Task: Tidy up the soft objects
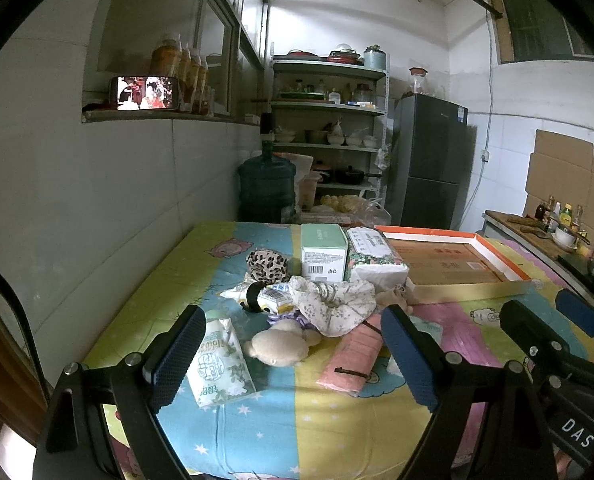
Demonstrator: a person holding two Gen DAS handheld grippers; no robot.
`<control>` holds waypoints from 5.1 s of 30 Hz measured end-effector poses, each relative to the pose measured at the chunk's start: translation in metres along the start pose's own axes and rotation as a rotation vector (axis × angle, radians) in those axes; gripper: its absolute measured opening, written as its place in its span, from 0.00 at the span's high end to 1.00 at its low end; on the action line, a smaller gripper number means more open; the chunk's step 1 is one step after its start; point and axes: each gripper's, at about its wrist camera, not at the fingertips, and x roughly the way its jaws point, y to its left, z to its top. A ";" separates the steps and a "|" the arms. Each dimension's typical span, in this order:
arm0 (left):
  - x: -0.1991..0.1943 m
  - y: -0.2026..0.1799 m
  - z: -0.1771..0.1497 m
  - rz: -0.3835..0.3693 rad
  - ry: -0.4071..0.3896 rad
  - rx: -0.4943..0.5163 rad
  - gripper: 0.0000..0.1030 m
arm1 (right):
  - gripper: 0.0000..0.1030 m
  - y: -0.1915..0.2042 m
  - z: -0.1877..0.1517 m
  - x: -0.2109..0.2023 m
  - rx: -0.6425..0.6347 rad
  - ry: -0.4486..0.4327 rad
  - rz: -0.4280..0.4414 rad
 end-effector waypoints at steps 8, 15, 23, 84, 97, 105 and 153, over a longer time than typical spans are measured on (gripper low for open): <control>0.000 0.000 -0.001 0.010 0.010 0.002 0.13 | 0.17 -0.002 -0.001 0.002 0.008 0.008 0.003; 0.007 0.001 -0.004 0.018 0.017 -0.004 0.13 | 0.17 -0.003 -0.003 0.004 0.010 0.014 0.006; 0.013 0.005 -0.008 0.036 0.025 -0.012 0.13 | 0.17 0.000 -0.006 0.010 0.008 0.020 0.018; 0.080 0.072 -0.068 0.069 0.015 -0.127 0.58 | 0.17 0.004 -0.053 0.100 0.074 0.174 0.091; 0.066 0.075 -0.055 0.054 -0.016 -0.116 0.59 | 0.17 0.005 -0.053 0.126 0.138 0.255 0.040; 0.068 0.067 -0.045 0.034 0.000 -0.080 0.59 | 0.18 0.012 -0.052 0.143 0.109 0.306 -0.013; 0.132 -0.126 0.031 -0.269 0.099 0.090 0.59 | 0.46 -0.127 0.024 0.119 0.150 0.130 0.014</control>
